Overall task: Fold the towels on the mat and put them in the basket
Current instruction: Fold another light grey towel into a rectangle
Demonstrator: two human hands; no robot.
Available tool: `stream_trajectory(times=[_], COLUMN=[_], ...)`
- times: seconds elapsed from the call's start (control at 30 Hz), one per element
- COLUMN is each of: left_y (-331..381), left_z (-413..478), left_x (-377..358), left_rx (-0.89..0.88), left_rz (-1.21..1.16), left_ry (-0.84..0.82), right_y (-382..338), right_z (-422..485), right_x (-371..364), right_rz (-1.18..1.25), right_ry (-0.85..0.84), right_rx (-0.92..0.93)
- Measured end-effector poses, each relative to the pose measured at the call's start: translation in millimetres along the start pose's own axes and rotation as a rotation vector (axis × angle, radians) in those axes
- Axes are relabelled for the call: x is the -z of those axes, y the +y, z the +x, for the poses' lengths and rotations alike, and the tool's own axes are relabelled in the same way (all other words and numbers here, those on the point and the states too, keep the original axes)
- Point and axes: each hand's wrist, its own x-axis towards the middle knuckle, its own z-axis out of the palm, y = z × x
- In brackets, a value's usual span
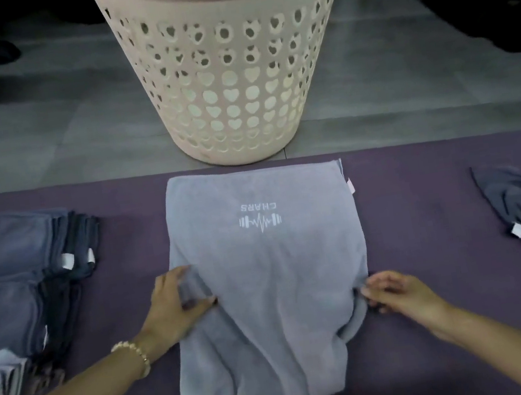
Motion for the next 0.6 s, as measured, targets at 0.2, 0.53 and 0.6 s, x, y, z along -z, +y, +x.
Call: stream_trajectory(times=[0.2, 0.53, 0.6], left_y=[-14.1, 13.6, 16.1], left_z=[-54.3, -95.3, -91.7], left_x=[-14.2, 9.9, 22.7], left_rx=[0.209, 0.072, 0.032], left_rz=[-0.023, -0.150, -0.271], left_ry=[-0.115, -0.282, -0.208], right_y=[25.0, -8.8, -19.0], right_z=[-47.6, -74.5, -75.5], right_x=[-30.1, -65.3, -73.3], right_rz=[0.077, 0.094, 0.050], right_ry=[-0.166, -0.461, -0.438], right_rx=[-0.133, -0.026, 0.089])
